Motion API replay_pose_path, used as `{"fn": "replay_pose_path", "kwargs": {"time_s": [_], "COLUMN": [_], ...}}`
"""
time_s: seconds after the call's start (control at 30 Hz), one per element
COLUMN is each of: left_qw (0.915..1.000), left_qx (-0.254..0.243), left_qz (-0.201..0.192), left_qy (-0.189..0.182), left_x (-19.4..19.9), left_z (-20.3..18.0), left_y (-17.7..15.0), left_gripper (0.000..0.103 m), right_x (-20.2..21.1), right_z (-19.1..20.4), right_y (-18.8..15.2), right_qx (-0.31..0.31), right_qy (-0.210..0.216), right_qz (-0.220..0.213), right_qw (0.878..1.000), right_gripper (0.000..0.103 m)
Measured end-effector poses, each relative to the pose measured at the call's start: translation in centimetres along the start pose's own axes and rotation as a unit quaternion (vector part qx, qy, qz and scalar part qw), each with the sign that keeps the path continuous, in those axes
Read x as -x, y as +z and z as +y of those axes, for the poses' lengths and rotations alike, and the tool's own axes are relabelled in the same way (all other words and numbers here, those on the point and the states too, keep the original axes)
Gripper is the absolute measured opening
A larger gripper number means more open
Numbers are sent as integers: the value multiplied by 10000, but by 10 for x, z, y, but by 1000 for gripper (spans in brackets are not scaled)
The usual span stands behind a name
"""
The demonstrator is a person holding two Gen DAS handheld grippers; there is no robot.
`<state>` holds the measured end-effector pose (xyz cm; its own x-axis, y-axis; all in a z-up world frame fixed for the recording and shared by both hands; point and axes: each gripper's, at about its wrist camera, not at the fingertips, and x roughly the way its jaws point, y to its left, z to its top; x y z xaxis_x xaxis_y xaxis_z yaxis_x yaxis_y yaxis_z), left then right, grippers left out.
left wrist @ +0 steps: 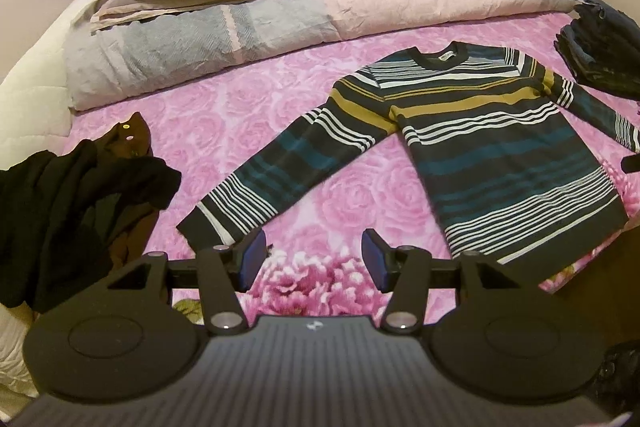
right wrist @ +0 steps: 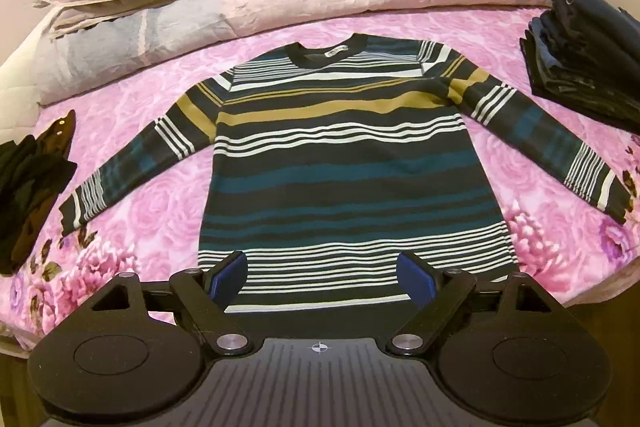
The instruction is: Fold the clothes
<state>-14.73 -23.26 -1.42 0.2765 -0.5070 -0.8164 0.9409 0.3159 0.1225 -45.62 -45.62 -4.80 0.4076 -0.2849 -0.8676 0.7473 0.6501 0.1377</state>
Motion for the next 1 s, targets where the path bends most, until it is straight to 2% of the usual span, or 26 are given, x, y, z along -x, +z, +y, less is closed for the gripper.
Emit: {"fn": "replay_pose_path", "kwargs": {"time_s": [0.27,0.43,0.53,0.7,1.0], "left_qw": [9997,9988,9982,9977,9966], "left_qx": [-93,-100,-73,-184,-299], "left_qz": [93,169,283,344,762], "left_qy": [214,450,522,548,115], "left_x": [12,23,18,3,-65], "left_z": [2,19,38,76,168], "left_y": [-12,-28,-38,-45,-43], "left_gripper": [49,56,57,58,60], "right_x": [-2,-9,-11,-22,-104], "right_z": [10,39,67,133,314], "right_y": [-5,-10,-10,-11,-3], "right_qx": [267,708,1001,1599,2642], "right_qy": [121,525,755,1273,1674], "right_qz": [-4,-40,-78,-259,70], "right_qw": [9996,9961,9921,9786,9498], "right_gripper": [84,84,84,84,84]}}
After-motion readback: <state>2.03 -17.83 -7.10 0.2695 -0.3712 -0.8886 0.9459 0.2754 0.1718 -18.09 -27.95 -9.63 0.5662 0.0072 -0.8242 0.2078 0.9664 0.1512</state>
